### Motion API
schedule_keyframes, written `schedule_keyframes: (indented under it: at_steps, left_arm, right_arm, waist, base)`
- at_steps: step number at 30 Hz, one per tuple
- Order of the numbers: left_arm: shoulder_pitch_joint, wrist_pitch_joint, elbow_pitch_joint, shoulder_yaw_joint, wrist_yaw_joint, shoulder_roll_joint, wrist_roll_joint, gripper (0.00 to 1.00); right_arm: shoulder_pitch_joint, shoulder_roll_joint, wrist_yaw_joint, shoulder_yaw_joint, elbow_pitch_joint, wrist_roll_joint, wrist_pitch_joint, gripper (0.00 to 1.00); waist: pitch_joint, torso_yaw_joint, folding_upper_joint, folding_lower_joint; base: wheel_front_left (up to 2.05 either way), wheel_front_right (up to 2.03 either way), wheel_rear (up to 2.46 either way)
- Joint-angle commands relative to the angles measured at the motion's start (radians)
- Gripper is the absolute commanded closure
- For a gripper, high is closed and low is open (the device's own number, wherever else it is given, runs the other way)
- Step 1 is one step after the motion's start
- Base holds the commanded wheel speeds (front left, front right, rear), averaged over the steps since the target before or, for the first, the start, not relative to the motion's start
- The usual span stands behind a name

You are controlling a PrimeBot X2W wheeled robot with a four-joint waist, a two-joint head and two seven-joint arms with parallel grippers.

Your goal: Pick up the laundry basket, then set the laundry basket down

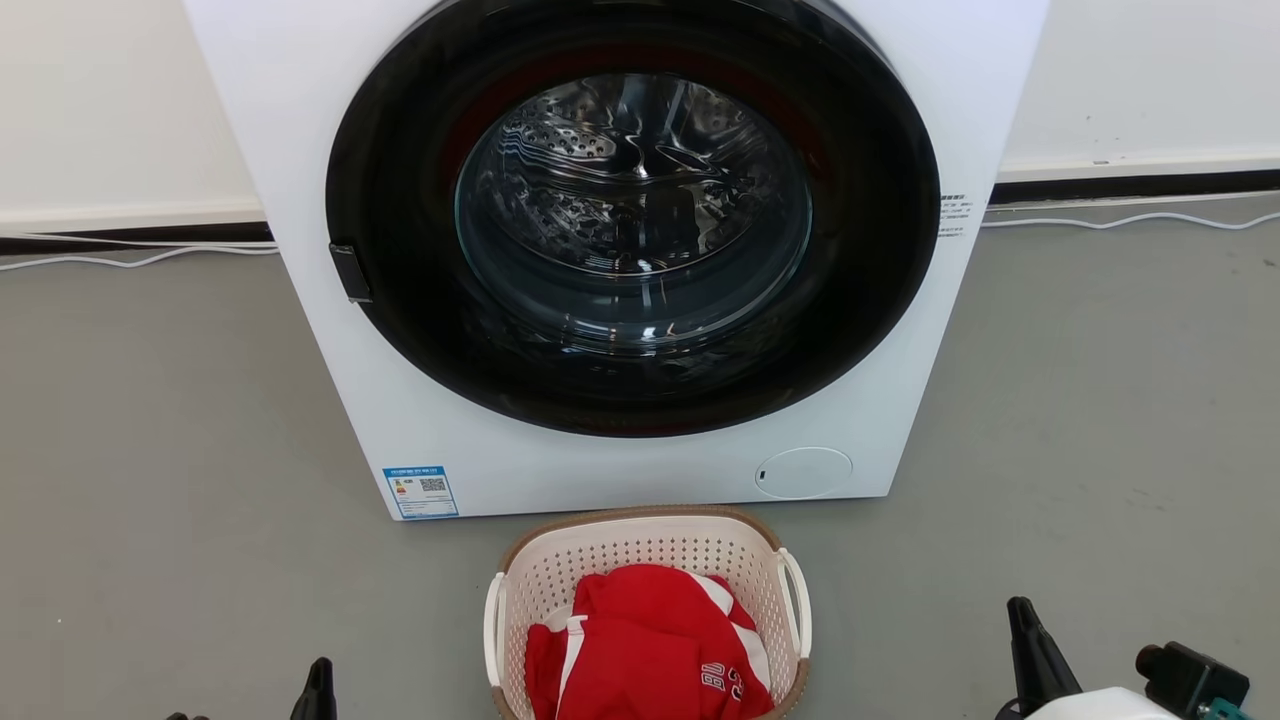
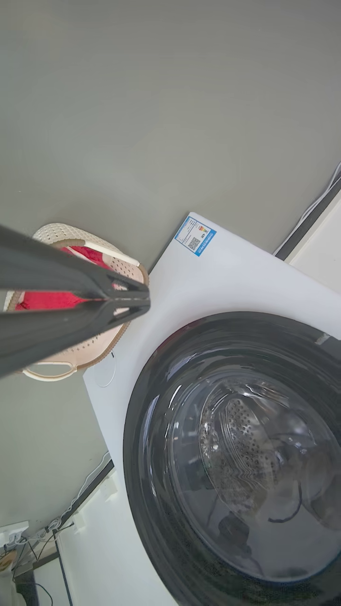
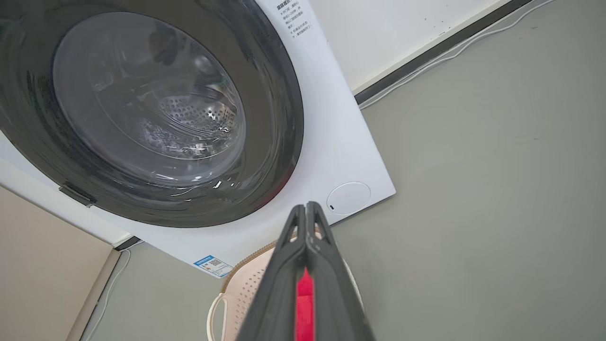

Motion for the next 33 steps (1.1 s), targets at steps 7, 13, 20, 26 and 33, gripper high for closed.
schedule_keyframes:
  at_steps: [7,13,20,26,33]
  left_arm:
    - [-0.069,0.024,-0.038,0.019,-0.014,0.002,-0.095,1.00]
    - [-0.081,0.045,-0.046,0.022,-0.020,0.001,-0.169,1.00]
    - [-0.091,0.062,-0.053,0.024,-0.025,0.000,-0.231,1.00]
    - [-0.101,0.080,-0.059,0.027,-0.031,-0.001,-0.294,1.00]
    - [-0.113,0.101,-0.067,0.030,-0.037,-0.002,-0.368,1.00]
  right_arm:
    - [-0.057,-0.003,0.003,-0.002,-0.047,0.113,0.025,1.00]
    - [-0.063,-0.004,0.003,-0.007,-0.060,0.201,0.045,1.00]
    - [-0.068,-0.004,0.004,-0.011,-0.070,0.277,0.063,1.00]
    - [-0.074,-0.004,0.004,-0.015,-0.081,0.353,0.081,1.00]
    - [-0.080,-0.004,0.004,-0.019,-0.094,0.442,0.101,1.00]
  waist:
    - [0.005,0.000,-0.0001,-0.0001]
    - [0.009,0.000,-0.0001,-0.0001]
    - [0.013,0.000,-0.0001,-0.0001]
    - [0.016,0.000,-0.0001,-0.0001]
    - [0.021,0.000,-0.0001,-0.0001]
  base:
    - [0.00,0.00,0.00]
    - [0.00,0.00,0.00]
    - [0.00,0.00,0.00]
    - [0.00,0.00,0.00]
    - [0.00,0.00,0.00]
